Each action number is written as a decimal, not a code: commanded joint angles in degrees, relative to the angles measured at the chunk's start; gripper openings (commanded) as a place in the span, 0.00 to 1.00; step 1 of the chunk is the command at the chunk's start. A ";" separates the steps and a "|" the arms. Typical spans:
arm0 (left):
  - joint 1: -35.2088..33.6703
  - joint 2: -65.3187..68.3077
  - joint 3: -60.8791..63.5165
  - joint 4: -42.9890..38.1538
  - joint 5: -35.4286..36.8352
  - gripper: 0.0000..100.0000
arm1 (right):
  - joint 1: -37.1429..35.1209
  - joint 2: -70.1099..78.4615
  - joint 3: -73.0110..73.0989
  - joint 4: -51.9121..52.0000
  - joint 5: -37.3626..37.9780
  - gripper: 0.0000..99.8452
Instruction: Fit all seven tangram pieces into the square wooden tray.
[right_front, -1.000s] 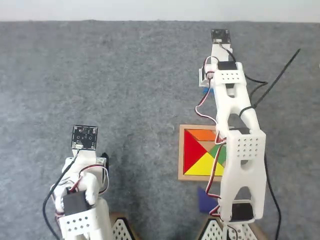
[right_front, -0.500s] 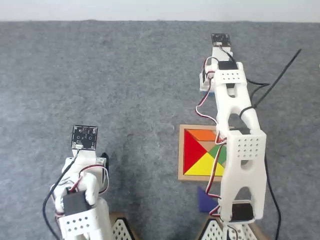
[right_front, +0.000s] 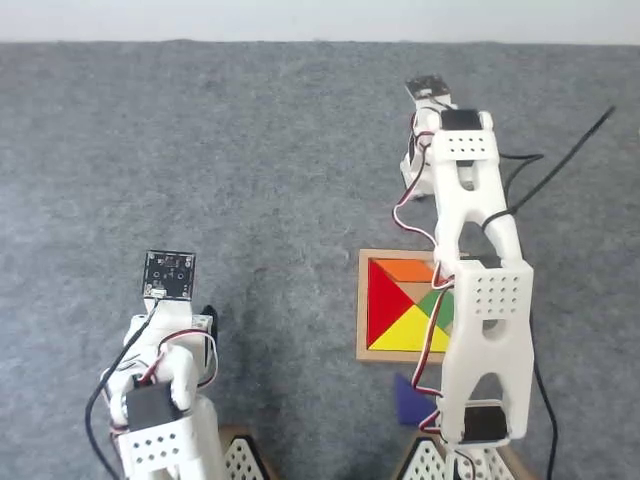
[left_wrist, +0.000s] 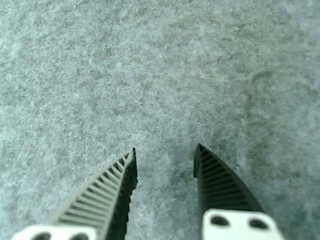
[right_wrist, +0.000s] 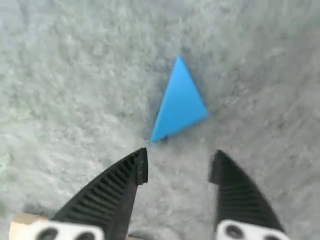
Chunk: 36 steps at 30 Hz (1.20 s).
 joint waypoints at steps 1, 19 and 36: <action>0.35 -1.14 -0.84 0.35 0.62 0.18 | 0.31 -0.48 -2.99 -3.56 1.58 0.32; 0.35 -1.14 -0.84 0.35 0.62 0.18 | -0.84 5.85 -2.81 -14.37 1.23 0.28; 0.35 -1.14 -0.84 0.35 0.62 0.18 | -0.75 3.74 -3.16 -2.15 -0.62 0.13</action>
